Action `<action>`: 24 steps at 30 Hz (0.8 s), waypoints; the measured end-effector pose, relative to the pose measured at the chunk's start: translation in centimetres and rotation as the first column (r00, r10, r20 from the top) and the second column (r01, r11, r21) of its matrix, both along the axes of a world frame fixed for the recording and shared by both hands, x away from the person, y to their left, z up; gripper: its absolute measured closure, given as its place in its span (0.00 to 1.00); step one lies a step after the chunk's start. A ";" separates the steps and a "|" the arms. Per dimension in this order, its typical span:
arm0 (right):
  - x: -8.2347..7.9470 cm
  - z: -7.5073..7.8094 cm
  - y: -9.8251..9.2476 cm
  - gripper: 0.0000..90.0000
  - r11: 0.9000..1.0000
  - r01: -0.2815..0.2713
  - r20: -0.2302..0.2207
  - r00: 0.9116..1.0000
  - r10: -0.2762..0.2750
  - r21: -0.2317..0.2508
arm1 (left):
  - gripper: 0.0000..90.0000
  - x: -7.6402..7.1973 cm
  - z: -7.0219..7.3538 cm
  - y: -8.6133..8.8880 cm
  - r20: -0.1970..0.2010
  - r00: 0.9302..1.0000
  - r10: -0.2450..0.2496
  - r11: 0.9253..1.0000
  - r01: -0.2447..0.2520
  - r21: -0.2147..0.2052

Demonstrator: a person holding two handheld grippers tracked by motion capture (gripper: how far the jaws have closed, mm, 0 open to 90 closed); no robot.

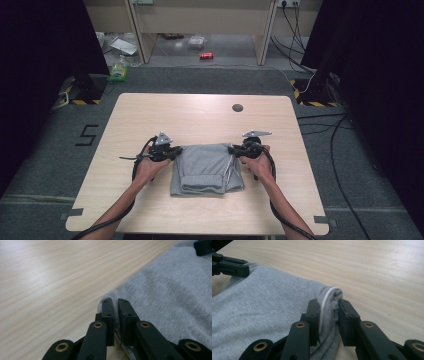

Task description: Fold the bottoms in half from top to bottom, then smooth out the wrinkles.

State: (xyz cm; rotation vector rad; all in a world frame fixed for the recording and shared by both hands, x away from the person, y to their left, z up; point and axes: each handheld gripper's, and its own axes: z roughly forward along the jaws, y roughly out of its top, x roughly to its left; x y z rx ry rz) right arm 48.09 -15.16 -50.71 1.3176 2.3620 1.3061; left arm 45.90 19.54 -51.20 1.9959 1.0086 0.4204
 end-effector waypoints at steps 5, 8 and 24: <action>0.4 0.0 0.1 0.80 1.000 0.003 0.000 1.000 -0.003 0.007 | 0.93 0.2 0.0 0.1 -0.010 1.000 0.001 1.000 -0.001 -0.012; 0.4 -0.2 0.1 0.80 1.000 0.002 -0.001 1.000 -0.002 0.011 | 0.93 0.2 0.0 0.2 -0.007 1.000 0.004 1.000 -0.004 -0.007; 0.9 0.1 0.2 0.80 1.000 0.006 0.000 1.000 -0.005 0.020 | 0.93 0.8 0.4 0.3 -0.011 1.000 0.015 1.000 -0.016 -0.020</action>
